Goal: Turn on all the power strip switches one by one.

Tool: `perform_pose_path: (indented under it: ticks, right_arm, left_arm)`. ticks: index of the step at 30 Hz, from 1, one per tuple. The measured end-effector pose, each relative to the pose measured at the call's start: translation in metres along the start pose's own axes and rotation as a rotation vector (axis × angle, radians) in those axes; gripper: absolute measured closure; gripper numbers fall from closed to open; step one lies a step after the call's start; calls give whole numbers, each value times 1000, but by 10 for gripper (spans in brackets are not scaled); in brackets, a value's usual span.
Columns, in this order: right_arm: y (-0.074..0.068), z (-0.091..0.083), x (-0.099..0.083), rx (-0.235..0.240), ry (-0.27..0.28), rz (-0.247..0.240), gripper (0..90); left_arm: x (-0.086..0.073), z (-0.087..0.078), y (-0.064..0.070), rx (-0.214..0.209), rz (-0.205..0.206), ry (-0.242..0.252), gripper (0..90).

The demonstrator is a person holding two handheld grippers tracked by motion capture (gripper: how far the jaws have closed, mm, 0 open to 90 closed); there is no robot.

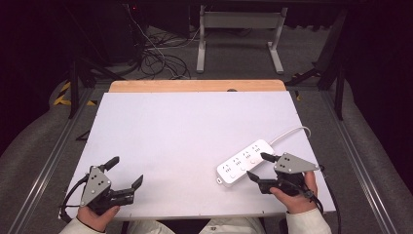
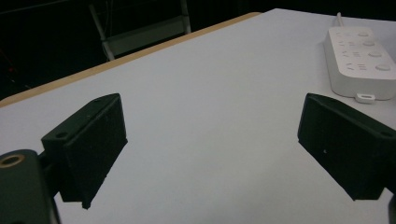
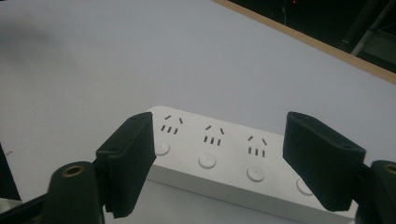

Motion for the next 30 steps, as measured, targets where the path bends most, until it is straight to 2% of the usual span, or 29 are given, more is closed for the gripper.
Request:
perform_pose_path:
  ticks: [5, 7, 15, 20, 22, 24, 25, 26, 29, 30]
  right_arm:
    - [3, 1, 4, -1, -11, 5, 252]
    - [4, 3, 8, -19, -37, 19, 252]
    - [10, 3, 15, -42, -48, 31, 270]
    - [14, 5, 17, -37, -65, 35, 287]
    - [15, 5, 16, -34, -68, 35, 316]
    - [16, 4, 16, -31, -81, 40, 402]
    - [16, 4, 16, -31, -81, 40, 402]
    - [16, 4, 16, -30, -84, 54, 442]
    - [19, 4, 18, -38, -104, 74, 451]
    - [21, 4, 21, -26, -110, 97, 460]
  left_arm:
    - [0, 0, 0, 1, 0, -2, 83]
    - [0, 0, 0, 1, -3, -2, 84]
    - [0, 0, 0, 1, -7, -8, 86]
    - [0, 0, 0, 1, -6, -8, 86]
    - [0, 0, 0, 2, -9, -7, 86]
    - [0, 0, -1, 2, -6, -9, 86]
    - [0, 1, 0, 2, -8, -9, 86]
    - [0, 1, -1, 1, -7, -10, 87]
    - [0, 0, 0, -1, -11, -7, 86]
    - [0, 1, 0, -4, -10, -6, 86]
Point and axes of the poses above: each handheld gripper's, and its own axes: z roughly forward along the jaws, x roughly out of its top, y roughly to its right, the point moved 1 cm from there along z, roughly forward along the jaws, and after that the axes turned 7 degrees about x, right-handed, at the moved point
